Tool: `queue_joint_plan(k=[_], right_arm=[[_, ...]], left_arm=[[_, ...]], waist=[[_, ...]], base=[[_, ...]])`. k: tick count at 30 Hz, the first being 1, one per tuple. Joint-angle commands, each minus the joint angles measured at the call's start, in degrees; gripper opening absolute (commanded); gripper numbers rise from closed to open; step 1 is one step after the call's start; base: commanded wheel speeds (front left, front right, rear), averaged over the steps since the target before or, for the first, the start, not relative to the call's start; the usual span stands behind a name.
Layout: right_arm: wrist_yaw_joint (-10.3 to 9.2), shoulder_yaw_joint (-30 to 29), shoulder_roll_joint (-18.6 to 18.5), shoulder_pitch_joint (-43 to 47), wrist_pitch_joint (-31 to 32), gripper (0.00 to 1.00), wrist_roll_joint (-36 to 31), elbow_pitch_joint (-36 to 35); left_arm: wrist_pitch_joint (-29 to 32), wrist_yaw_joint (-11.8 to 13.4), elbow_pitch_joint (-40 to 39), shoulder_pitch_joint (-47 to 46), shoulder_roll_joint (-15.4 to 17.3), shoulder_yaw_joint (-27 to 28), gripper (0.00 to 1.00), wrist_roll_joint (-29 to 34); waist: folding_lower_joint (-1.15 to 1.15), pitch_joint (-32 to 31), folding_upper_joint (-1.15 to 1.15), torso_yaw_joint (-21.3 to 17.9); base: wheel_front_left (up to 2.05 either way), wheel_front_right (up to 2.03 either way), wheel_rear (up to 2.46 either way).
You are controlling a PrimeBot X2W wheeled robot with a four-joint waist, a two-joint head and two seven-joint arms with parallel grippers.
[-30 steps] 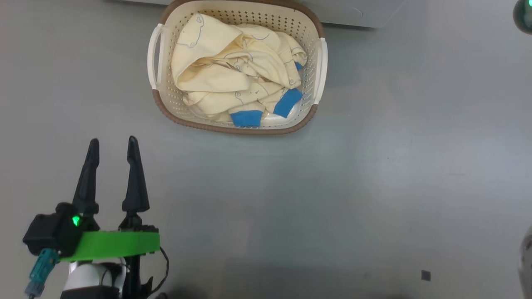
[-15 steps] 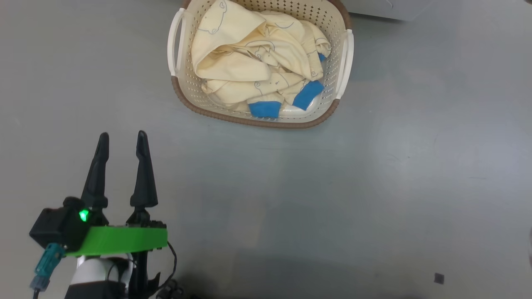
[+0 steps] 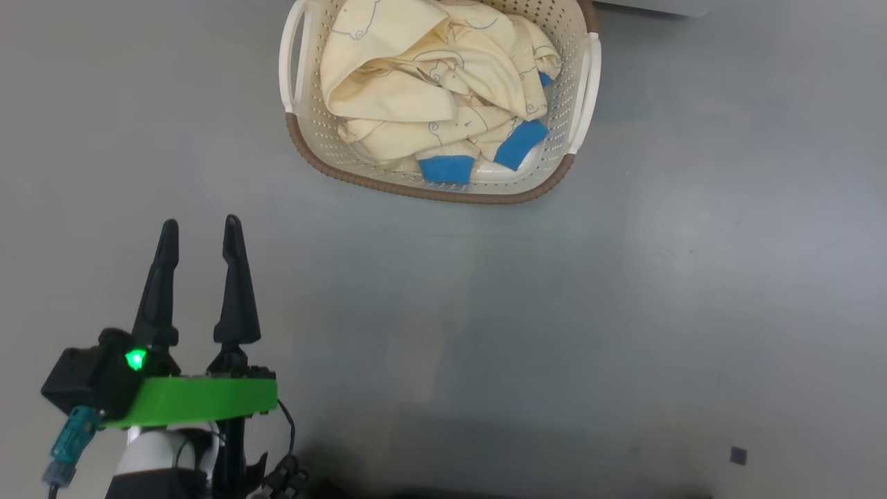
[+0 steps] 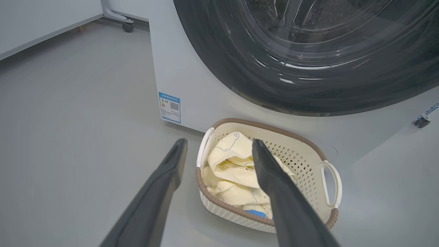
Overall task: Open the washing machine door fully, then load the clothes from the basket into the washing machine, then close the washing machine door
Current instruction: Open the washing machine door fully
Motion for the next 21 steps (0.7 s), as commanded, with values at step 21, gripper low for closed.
queue_joint_plan(k=[21], right_arm=[[-0.16,7.6,1.8,0.3,0.0,0.0,1.0,-3.0]], left_arm=[[-0.4,0.0,-1.1,-0.5,0.7,3.0,1.0,-0.3]], waist=[[-0.01,-2.0,0.0,-1.6]], base=[[0.0,0.0,0.0]])
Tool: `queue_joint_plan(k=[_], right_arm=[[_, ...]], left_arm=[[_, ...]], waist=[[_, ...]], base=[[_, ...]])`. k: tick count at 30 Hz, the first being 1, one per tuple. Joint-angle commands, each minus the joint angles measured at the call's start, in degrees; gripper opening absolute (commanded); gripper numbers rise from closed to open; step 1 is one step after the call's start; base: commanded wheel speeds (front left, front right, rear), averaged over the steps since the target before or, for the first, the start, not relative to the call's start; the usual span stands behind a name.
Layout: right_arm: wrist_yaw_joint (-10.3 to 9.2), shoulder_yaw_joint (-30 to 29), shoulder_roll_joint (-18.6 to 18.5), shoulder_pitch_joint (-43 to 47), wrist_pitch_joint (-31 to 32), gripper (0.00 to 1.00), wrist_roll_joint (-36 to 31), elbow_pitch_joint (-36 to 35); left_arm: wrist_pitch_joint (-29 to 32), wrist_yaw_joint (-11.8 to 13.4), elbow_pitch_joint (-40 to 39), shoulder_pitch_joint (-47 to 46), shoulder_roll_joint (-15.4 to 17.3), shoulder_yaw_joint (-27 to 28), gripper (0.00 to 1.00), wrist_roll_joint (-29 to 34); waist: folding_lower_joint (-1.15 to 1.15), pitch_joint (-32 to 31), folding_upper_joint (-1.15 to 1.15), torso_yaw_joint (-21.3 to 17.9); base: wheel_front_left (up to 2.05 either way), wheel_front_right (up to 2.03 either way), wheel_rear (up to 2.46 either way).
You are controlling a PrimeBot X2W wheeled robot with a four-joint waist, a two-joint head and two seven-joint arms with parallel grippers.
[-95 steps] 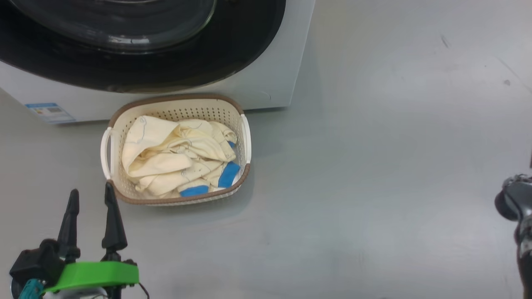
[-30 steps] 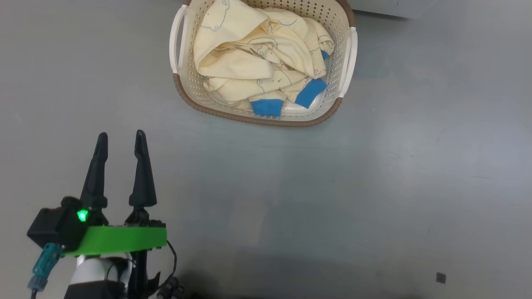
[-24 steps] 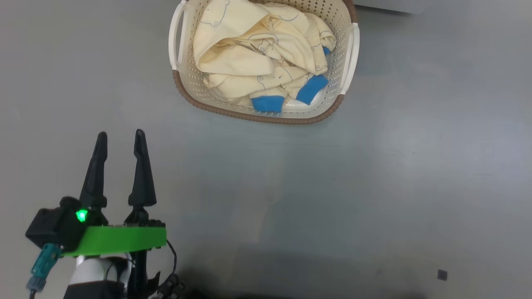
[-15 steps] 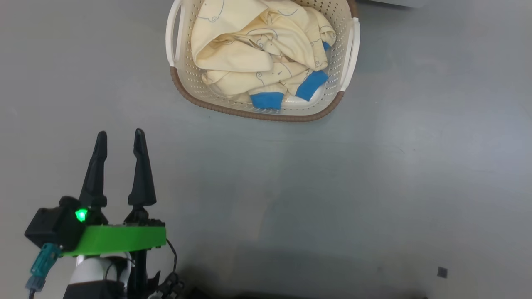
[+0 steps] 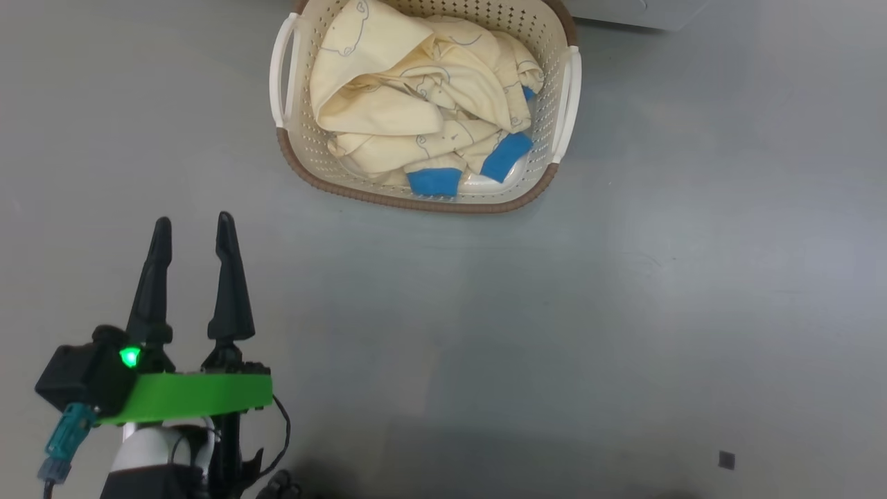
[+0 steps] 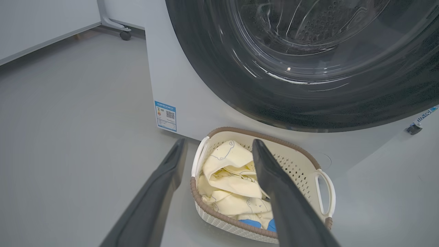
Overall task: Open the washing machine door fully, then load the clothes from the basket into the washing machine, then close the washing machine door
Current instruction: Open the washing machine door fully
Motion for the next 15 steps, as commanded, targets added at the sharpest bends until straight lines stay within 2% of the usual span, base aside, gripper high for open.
queue_joint_plan(k=[1,15], right_arm=[[0.02,1.9,2.2,1.0,0.6,0.0,0.5,-2.8],[0.02,8.2,4.7,7.7,2.6,0.0,0.8,-3.5]], left_arm=[[-0.4,0.0,-1.3,-0.1,0.8,2.4,1.0,-0.2],[-0.4,0.0,0.1,-0.9,0.8,2.7,1.0,-0.6]], waist=[[0.0,-0.7,0.0,-0.5],[0.0,-6.6,0.0,-3.8]], base=[[0.0,0.0,0.0],[0.0,0.0,0.0]])
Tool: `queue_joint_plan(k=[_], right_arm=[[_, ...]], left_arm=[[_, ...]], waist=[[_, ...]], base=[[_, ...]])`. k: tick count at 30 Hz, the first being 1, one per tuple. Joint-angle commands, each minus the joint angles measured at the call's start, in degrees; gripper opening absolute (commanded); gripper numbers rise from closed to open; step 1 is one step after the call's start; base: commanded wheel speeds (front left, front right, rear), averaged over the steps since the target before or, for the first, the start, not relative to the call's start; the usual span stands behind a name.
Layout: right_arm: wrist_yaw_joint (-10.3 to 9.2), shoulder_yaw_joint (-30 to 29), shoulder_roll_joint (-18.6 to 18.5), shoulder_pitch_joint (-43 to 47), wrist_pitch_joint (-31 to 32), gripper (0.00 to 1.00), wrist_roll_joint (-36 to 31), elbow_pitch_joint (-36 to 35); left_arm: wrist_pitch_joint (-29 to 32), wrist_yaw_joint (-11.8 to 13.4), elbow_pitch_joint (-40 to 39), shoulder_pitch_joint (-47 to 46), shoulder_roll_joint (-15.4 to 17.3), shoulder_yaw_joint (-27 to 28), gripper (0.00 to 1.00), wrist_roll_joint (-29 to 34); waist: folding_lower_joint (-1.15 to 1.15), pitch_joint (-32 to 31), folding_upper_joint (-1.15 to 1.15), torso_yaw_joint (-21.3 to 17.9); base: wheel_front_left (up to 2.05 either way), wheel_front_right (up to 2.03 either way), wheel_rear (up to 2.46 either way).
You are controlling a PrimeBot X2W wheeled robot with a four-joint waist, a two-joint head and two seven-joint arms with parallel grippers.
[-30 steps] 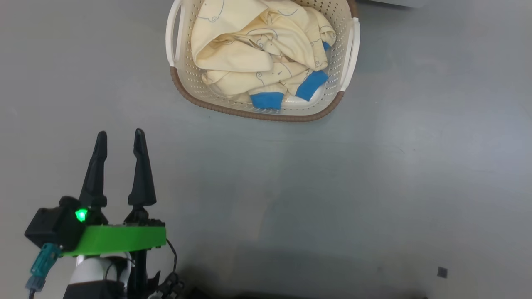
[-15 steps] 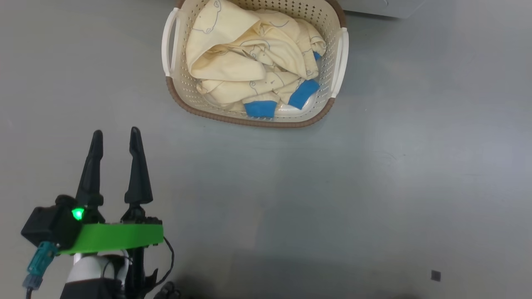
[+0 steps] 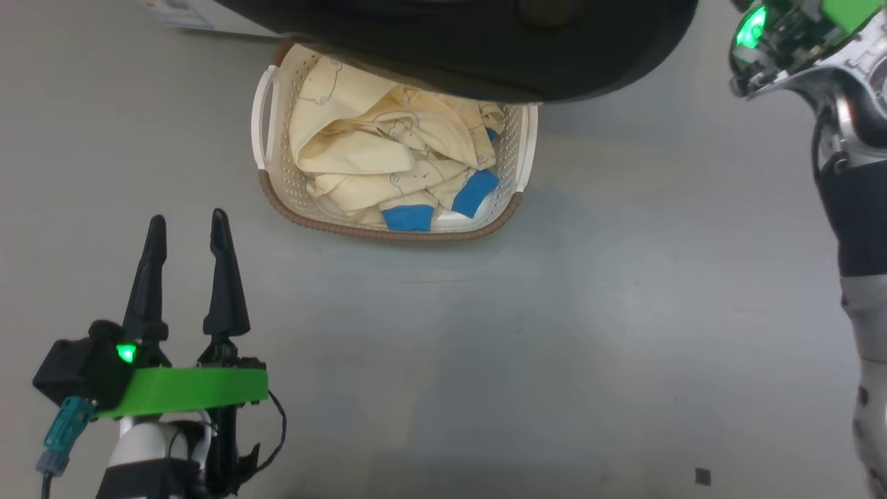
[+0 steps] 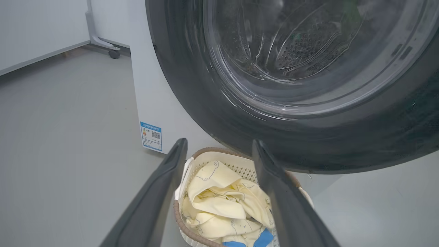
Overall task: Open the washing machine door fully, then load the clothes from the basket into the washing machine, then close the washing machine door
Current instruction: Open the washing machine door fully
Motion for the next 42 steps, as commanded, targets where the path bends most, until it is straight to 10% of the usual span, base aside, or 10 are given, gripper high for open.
queue_joint_plan(k=[1,42], right_arm=[[0.02,2.1,2.1,1.1,1.0,0.0,0.2,-2.9],[0.02,27.4,7.9,20.8,-4.1,0.0,1.3,-7.1]], left_arm=[[-0.4,0.0,-1.4,0.2,0.8,2.0,1.0,-0.6],[-0.4,0.0,2.6,6.8,0.8,0.7,1.0,-4.5]], waist=[[0.0,-1.3,0.0,-0.7],[0.0,-20.6,0.0,2.2]], base=[[0.0,0.0,0.0],[0.0,0.0,0.0]])
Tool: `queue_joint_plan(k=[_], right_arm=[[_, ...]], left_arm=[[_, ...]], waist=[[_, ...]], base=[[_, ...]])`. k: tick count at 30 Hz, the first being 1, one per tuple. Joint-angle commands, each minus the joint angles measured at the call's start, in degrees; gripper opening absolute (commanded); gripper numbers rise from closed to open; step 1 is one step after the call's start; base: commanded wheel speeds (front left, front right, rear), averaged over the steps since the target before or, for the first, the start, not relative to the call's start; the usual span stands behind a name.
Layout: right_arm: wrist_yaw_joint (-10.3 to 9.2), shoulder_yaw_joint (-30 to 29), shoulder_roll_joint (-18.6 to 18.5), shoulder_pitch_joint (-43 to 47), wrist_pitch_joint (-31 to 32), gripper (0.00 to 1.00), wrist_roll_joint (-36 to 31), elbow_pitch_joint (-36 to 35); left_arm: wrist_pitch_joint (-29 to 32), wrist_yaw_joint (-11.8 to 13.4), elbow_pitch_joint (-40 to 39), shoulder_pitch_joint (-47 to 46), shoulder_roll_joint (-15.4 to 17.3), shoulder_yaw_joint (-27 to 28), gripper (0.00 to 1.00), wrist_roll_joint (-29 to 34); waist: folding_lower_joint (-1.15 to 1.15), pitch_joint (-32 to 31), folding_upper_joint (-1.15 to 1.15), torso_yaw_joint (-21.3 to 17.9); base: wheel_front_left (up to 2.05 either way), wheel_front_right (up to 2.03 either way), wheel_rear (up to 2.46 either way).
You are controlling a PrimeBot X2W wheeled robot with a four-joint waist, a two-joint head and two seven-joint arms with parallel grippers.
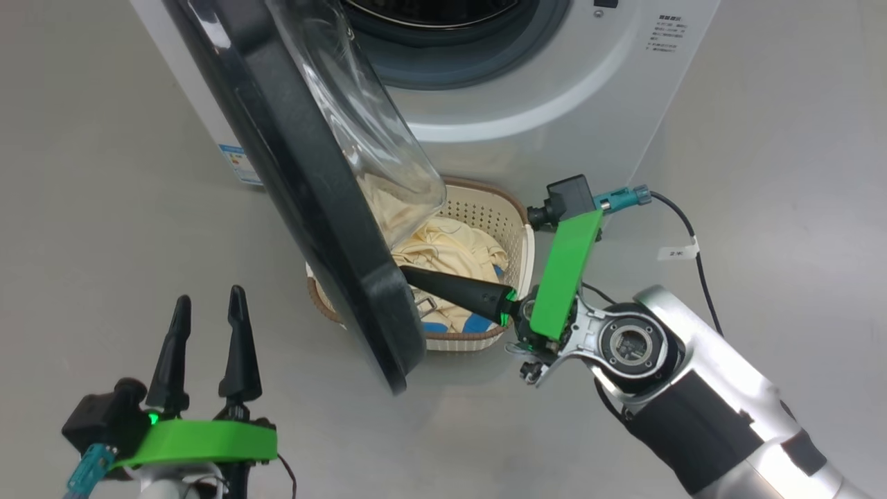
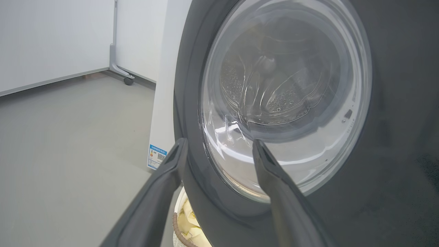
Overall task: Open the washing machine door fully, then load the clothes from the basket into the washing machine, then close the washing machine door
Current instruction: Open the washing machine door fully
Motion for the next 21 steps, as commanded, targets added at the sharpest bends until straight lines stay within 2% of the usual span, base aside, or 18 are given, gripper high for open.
queue_joint_plan(k=[1,21], right_arm=[[0.02,1.0,1.8,-0.4,-0.9,0.0,0.5,-1.7],[0.02,10.3,1.8,-3.2,-10.9,0.0,4.8,1.2]], left_arm=[[-0.4,0.0,-1.5,0.1,0.8,1.8,1.0,0.0],[-0.4,0.0,-1.4,0.4,0.8,1.2,1.0,0.5]], waist=[[0.0,-0.4,0.0,0.0],[0.0,-2.2,0.0,0.8]], base=[[0.0,0.0,0.0],[0.0,0.0,0.0]])
